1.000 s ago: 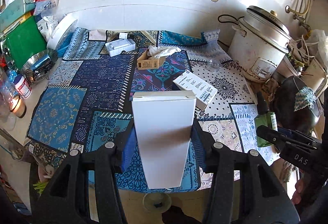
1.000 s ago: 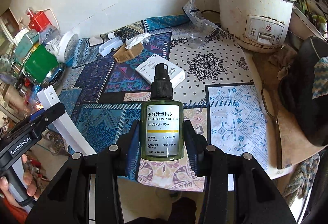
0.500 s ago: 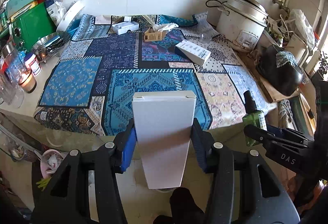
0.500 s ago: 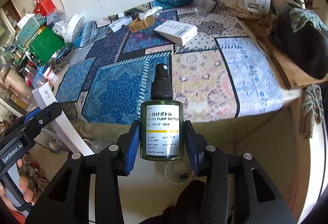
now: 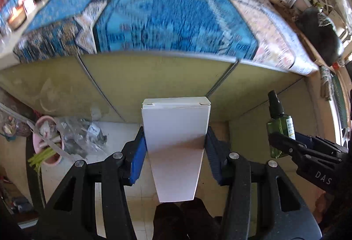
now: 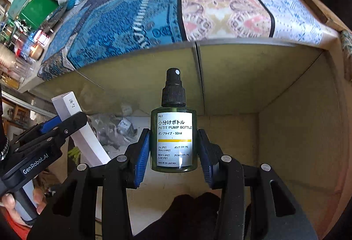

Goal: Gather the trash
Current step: 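Carry the white box and green bottle down over the trash bin, then open the left gripper over the bin while the right releases the bottle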

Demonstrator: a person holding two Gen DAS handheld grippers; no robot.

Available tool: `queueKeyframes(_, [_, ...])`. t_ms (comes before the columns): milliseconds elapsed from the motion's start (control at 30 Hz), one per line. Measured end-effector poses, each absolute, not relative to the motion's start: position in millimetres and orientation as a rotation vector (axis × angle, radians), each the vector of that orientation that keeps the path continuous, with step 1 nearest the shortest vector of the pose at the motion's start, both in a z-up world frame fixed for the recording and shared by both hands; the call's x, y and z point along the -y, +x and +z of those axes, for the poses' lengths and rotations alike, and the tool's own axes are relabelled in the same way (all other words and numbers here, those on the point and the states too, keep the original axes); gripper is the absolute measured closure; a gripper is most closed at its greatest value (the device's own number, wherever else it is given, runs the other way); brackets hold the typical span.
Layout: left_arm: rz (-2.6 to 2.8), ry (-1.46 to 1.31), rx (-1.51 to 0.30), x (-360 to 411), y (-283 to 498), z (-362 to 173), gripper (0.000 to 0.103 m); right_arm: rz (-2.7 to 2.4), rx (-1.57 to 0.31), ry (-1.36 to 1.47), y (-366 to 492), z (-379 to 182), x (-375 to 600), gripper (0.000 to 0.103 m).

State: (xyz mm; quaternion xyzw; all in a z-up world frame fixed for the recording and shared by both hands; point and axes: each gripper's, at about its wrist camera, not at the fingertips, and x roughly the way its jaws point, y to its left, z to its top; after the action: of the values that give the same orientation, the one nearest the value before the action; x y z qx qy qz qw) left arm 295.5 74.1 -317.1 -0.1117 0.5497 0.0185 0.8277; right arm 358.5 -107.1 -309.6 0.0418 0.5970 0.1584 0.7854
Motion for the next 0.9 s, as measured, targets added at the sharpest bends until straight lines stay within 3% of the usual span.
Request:
queueKeyframes(600, [0.170,-0.409,-1.315,-64.0,319.4,-642.4,0.053,0.417,-1.533,0.077,397.4,-628.7,120.9,0.064])
queueKeyframes(900, [0.214,-0.541,-1.318,-75.2,324.7,-754.9,0.053,0.474,-1.596,0.046,400.2,-731.8,113.5,0.064])
